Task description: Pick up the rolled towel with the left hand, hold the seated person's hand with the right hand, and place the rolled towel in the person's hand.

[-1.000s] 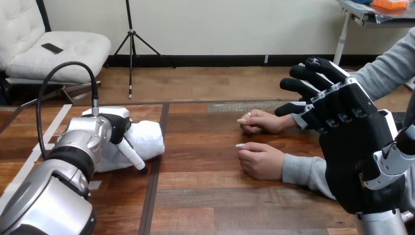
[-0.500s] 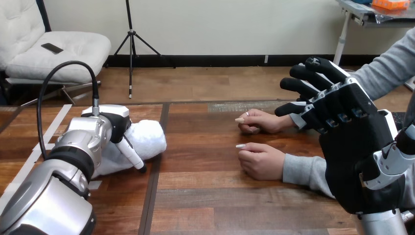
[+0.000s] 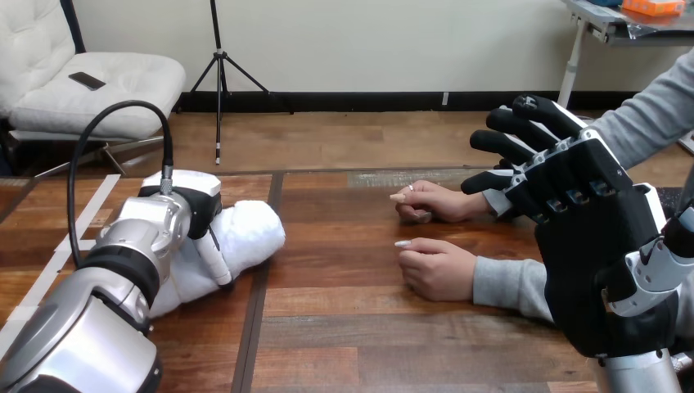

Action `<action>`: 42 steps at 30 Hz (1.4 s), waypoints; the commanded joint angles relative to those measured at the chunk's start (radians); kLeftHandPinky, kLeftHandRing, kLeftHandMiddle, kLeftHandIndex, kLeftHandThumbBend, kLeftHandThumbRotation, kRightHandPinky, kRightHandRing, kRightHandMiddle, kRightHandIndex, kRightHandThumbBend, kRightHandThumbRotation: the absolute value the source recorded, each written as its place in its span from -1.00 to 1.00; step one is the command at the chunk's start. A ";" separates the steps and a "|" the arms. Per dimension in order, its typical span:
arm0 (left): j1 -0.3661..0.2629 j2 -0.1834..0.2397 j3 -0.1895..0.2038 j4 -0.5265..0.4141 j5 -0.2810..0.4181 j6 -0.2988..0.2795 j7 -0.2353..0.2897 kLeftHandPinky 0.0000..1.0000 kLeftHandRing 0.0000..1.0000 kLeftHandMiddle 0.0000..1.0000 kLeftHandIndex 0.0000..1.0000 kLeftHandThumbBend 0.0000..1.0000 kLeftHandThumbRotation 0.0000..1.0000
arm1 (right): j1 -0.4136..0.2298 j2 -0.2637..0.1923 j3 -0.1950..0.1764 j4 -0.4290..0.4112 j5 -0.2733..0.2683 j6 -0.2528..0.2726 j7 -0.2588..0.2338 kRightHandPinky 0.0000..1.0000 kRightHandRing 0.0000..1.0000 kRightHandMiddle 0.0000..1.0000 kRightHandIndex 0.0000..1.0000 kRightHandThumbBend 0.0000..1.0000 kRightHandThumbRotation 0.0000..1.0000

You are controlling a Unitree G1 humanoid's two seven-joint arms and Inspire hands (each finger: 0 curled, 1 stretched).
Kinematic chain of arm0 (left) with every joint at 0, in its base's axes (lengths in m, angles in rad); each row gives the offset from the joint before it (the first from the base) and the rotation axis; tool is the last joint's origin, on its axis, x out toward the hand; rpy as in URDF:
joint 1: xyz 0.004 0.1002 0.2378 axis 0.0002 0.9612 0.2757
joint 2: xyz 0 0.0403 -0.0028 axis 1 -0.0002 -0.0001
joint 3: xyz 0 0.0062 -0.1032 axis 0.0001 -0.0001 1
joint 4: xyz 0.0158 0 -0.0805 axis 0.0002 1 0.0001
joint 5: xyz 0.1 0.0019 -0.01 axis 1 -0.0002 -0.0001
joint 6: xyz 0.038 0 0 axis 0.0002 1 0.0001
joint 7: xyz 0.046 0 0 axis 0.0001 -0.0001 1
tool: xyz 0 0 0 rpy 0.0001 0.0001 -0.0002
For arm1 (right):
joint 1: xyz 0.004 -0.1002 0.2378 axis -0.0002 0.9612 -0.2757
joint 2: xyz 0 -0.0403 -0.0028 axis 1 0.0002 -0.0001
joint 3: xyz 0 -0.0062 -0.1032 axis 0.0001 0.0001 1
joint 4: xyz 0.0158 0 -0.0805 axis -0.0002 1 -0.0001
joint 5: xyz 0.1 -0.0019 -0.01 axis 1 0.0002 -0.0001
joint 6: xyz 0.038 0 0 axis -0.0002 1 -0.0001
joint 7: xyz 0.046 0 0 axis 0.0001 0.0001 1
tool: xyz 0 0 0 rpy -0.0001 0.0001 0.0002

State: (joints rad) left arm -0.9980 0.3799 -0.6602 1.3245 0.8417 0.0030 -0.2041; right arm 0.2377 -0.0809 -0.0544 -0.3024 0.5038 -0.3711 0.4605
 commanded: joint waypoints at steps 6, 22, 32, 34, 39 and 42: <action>-0.008 -0.011 0.005 -0.004 -0.011 -0.005 0.071 -0.27 -0.03 0.16 0.32 0.61 -0.93 | -0.031 -0.006 -0.005 -0.037 0.009 -0.003 0.006 0.13 0.51 0.54 0.52 0.89 1.00; 0.000 -0.015 0.014 -0.003 -0.025 -0.003 0.126 -0.30 -0.11 0.03 -0.04 0.42 -1.00 | -0.030 -0.002 -0.006 -0.039 0.005 -0.003 -0.002 0.13 0.51 0.55 0.53 0.90 1.00; 0.005 -0.015 0.017 -0.002 -0.033 -0.007 0.134 -0.26 -0.07 0.04 -0.06 0.41 -1.00 | -0.030 -0.003 -0.005 -0.041 0.002 -0.002 -0.006 0.13 0.51 0.54 0.53 0.90 1.00; 0.006 -0.015 0.017 -0.002 -0.035 -0.008 0.134 -0.26 -0.07 0.04 -0.06 0.42 -1.00 | -0.030 -0.003 -0.005 -0.041 0.002 -0.002 -0.006 0.12 0.51 0.54 0.53 0.90 1.00; 0.007 -0.018 0.020 -0.001 -0.039 -0.002 0.132 -0.28 -0.10 0.01 -0.07 0.44 -1.00 | -0.030 -0.001 -0.006 -0.040 -0.005 -0.007 -0.008 0.12 0.51 0.54 0.53 0.90 1.00; 0.008 -0.017 0.022 -0.002 -0.044 -0.003 0.132 -0.29 -0.12 0.00 -0.07 0.45 -1.00 | -0.030 -0.001 -0.006 -0.039 -0.005 -0.009 -0.008 0.12 0.51 0.54 0.53 0.90 1.00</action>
State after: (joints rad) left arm -0.9782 0.3690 -0.6495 1.3253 0.8061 -0.0031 -0.0956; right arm 0.2377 -0.0811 -0.0546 -0.3025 0.5027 -0.3710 0.4566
